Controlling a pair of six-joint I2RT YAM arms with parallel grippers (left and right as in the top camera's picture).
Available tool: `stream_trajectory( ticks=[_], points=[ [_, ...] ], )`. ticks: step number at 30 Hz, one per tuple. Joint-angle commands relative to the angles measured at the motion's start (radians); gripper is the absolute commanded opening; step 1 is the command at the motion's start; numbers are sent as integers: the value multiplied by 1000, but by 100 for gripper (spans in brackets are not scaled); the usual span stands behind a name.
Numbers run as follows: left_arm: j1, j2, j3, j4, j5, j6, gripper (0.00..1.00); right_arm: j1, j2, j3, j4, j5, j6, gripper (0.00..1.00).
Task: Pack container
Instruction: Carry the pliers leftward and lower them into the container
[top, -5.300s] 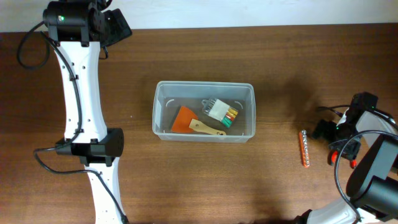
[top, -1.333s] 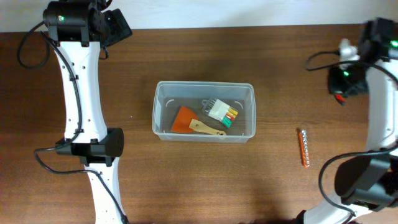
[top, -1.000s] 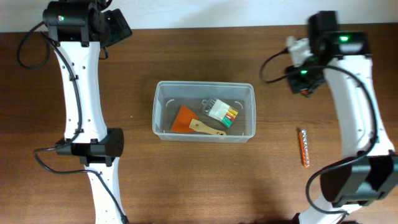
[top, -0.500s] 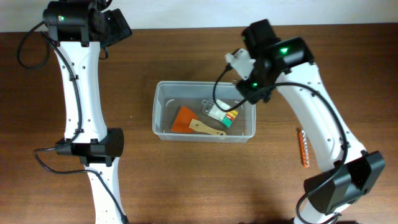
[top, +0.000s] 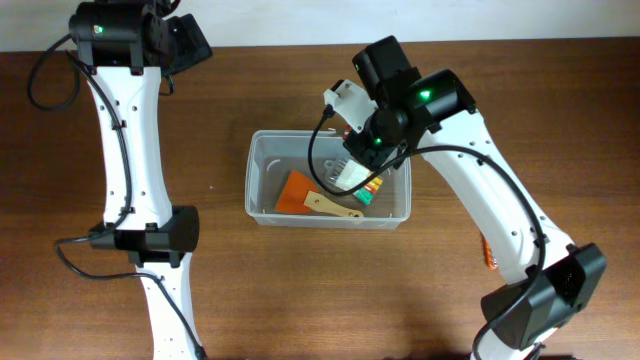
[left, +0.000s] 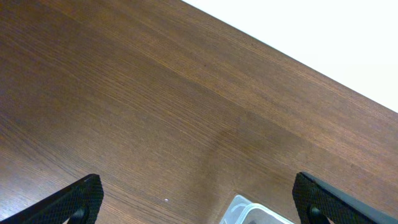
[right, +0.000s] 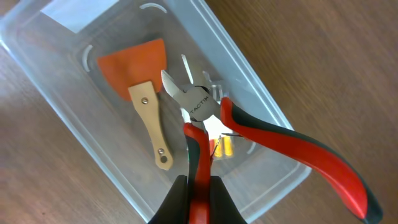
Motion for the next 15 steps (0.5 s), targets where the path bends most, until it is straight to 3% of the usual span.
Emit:
stream_trajectory(
  ticks=[1,15],
  points=[
    [1,-24,11,0,-8,9,99,6,50,18,6,-40,-40,6],
    [0,-24,11,0,-8,9,99,6,145,15,-1,-76,-54,7]
  ],
)
